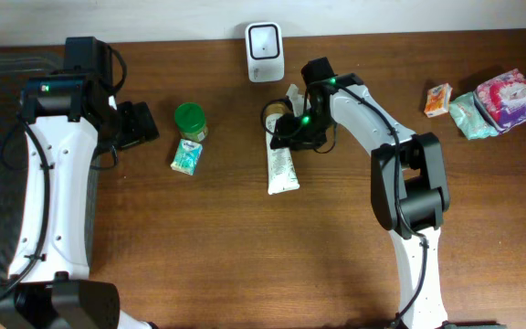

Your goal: Scan the item barcode

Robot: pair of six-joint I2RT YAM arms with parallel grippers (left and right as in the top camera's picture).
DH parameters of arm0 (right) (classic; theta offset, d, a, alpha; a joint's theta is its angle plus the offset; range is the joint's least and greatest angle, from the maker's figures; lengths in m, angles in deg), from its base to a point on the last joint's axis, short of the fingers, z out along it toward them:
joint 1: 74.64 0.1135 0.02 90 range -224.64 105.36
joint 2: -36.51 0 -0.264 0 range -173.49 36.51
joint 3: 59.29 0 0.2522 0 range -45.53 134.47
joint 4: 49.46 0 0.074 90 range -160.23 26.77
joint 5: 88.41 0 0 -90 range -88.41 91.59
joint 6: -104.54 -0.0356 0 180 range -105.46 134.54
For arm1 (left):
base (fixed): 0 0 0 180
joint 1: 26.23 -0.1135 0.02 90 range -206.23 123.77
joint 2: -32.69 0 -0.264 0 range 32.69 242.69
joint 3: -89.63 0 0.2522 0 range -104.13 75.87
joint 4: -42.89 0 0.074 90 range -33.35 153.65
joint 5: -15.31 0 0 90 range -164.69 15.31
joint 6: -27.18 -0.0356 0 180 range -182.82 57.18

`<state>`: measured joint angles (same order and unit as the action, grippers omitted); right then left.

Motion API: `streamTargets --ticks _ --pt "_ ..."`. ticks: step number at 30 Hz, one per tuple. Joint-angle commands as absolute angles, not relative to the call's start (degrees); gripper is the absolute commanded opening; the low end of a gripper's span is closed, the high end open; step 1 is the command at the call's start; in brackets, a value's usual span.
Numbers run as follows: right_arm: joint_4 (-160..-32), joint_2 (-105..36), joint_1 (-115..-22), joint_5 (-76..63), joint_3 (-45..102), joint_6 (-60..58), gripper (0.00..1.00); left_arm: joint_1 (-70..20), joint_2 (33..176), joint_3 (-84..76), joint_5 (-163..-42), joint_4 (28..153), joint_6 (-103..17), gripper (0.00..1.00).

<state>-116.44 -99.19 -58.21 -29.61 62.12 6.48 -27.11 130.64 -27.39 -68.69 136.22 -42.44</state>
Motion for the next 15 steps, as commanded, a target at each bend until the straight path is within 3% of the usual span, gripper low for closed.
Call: streamTargets --ticks 1,3,5,8,12,15 --pt "-114.8 -99.0 -58.1 -30.0 59.4 5.0 0.39 -27.2 130.4 -27.5 -68.3 136.2 -43.2 0.99" --pt "-114.8 -99.0 -58.2 -34.1 59.4 5.0 0.04 -27.2 130.4 -27.5 -68.3 136.2 -43.2 0.99" --pt "-114.7 -98.9 -59.3 -44.6 59.7 6.2 0.04 -27.2 130.4 -27.5 -68.3 136.2 -43.2 0.99" --pt "-117.0 -98.8 -61.1 -64.7 59.7 21.1 0.04 -27.2 130.4 -27.5 -68.3 136.2 -43.2 0.99" --pt "-118.3 -97.8 -61.2 -72.9 59.8 27.8 0.04 -27.2 130.4 -27.5 -68.3 136.2 -43.2 0.99" --pt "-116.9 -91.9 -61.3 -67.2 63.6 23.5 0.04 -27.2 130.4 -27.5 -68.3 136.2 -43.2 0.99"
